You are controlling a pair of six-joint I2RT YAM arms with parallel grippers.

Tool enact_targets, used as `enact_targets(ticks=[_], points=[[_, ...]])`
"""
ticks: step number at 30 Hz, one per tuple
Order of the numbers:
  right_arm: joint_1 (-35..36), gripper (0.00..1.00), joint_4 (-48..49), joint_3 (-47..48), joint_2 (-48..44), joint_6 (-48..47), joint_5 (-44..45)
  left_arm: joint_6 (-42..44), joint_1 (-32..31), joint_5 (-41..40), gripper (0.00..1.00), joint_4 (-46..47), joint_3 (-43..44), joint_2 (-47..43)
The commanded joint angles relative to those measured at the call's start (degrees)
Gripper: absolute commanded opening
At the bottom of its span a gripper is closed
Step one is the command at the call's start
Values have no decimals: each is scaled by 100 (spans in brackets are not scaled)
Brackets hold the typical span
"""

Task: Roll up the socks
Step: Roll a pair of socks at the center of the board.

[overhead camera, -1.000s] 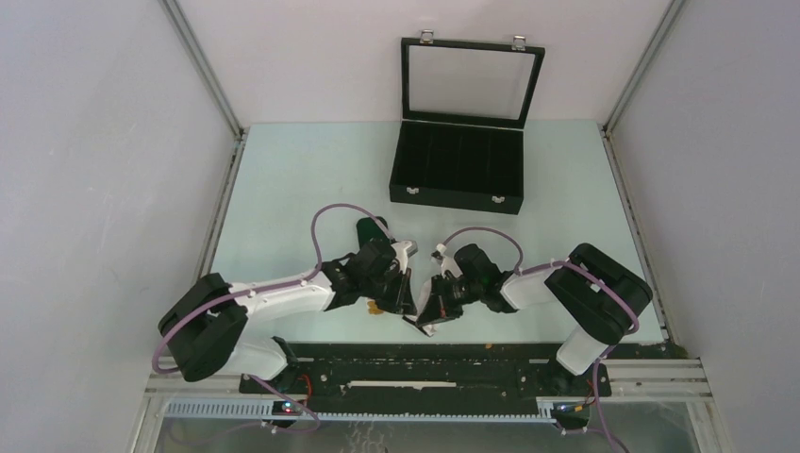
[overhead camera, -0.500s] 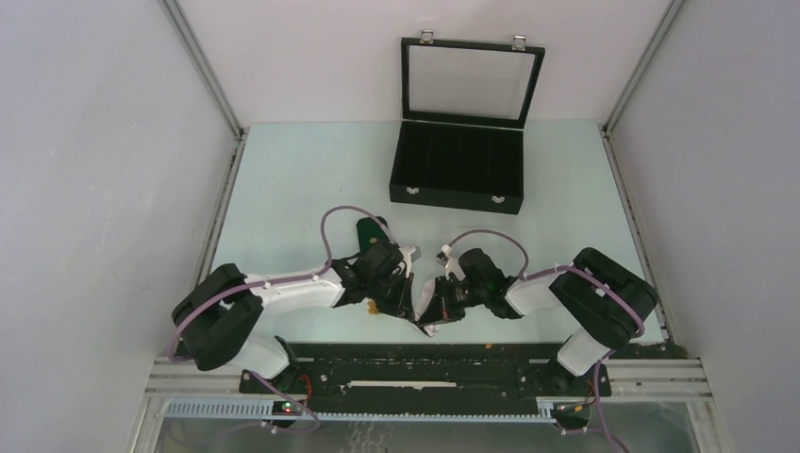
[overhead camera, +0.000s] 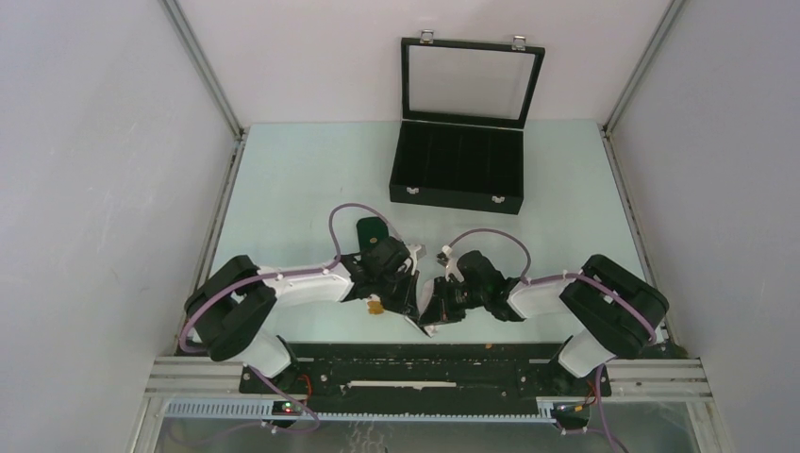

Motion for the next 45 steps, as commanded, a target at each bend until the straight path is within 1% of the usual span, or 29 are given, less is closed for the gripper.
enact_targets(ticks=[1, 3, 6, 10, 15, 19, 22, 27, 32, 36, 45], points=[[53, 24, -1258, -153, -76, -481, 983, 49, -78, -147, 0, -4, 160, 229], [108, 30, -1359, -93, -255, -573, 1075, 53, -92, -164, 0, -9, 135, 259], [149, 35, -1569, 43, -573, -695, 1276, 52, -109, -184, 0, 8, 90, 310], [167, 43, -1852, 200, -1182, -860, 1602, 55, -127, -187, 0, 76, 33, 357], [381, 48, -2240, 369, -2128, -1345, 2284, 86, -137, -174, 0, 104, 17, 420], [817, 48, -2298, 410, -2785, -2184, 2781, 93, -146, -157, 0, 121, 18, 455], [1364, 48, -2275, 401, -3033, -3242, 3097, 90, -146, -133, 0, 142, 14, 469], [1940, 49, -1860, 208, -3042, -4369, 3148, 87, -144, -129, 0, 186, -15, 468], [2532, 50, -1479, 58, -2686, -5177, 3661, 104, -146, -124, 0, 180, -43, 475], [2763, 50, -1317, 58, -2328, -5394, 3973, 123, -144, -130, 0, 166, -45, 489], [2957, 50, -1265, 67, -1874, -5320, 4291, 136, -145, -151, 0, 146, -54, 467]])
